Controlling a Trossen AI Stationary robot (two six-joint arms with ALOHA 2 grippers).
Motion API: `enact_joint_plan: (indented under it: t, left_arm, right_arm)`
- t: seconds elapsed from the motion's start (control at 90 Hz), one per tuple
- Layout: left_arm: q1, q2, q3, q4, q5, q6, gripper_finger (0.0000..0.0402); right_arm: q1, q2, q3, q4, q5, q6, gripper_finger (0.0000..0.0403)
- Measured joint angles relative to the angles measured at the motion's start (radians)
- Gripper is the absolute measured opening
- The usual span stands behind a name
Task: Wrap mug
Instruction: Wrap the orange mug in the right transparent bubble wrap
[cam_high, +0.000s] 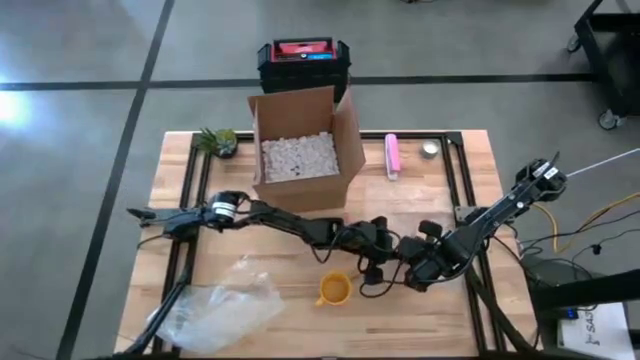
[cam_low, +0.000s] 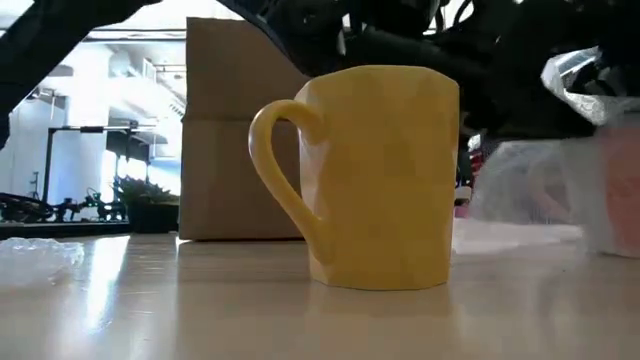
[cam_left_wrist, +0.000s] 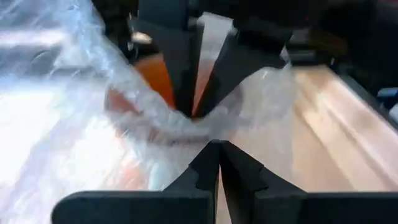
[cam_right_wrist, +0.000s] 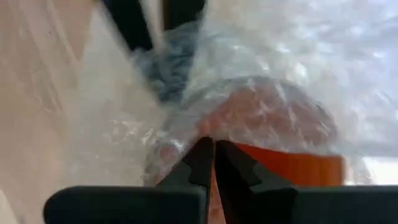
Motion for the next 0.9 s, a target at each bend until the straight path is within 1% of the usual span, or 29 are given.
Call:
enact_joint_plan:
  t: [0.144, 0.267, 0.4, 0.444, 0.533, 0.611, 0.756, 0.9]
  left_arm:
    - [-0.001, -0.046, 0.0, -0.066, -0.003, -0.006, 0.0]
    - [-0.004, -0.089, 0.0, -0.199, -0.004, -0.022, 0.0]
    - [-0.015, -0.162, -0.001, -0.335, -0.013, -0.024, 0.0]
    - [-0.021, -0.186, -0.001, -0.387, -0.031, -0.014, 0.0]
    - [-0.032, -0.214, -0.014, -0.489, -0.098, 0.003, 0.0]
    - [-0.035, -0.222, -0.019, -0.56, -0.112, 0.01, 0.0]
    - [-0.036, -0.23, -0.027, -0.535, -0.116, 0.019, 0.0]
    - [-0.028, -0.196, -0.099, -0.395, -0.105, 0.025, 0.0]
  right_arm:
    - [-0.005, -0.001, -0.034, 0.046, -0.008, -0.057, 0.0]
    - [-0.023, -0.001, -0.037, 0.066, -0.01, -0.123, 0.0]
    - [-0.057, 0.001, -0.038, 0.135, -0.018, -0.213, 0.0]
    - [-0.074, 0.002, -0.038, 0.16, -0.023, -0.243, 0.0]
    - [-0.11, 0.002, -0.038, 0.189, -0.021, -0.277, 0.0]
    - [-0.137, 0.002, -0.038, 0.203, -0.022, -0.303, 0.0]
    - [-0.156, 0.002, -0.039, 0.166, -0.039, -0.317, 0.0]
    - [-0.157, 0.002, -0.041, 0.155, -0.07, -0.299, 0.0]
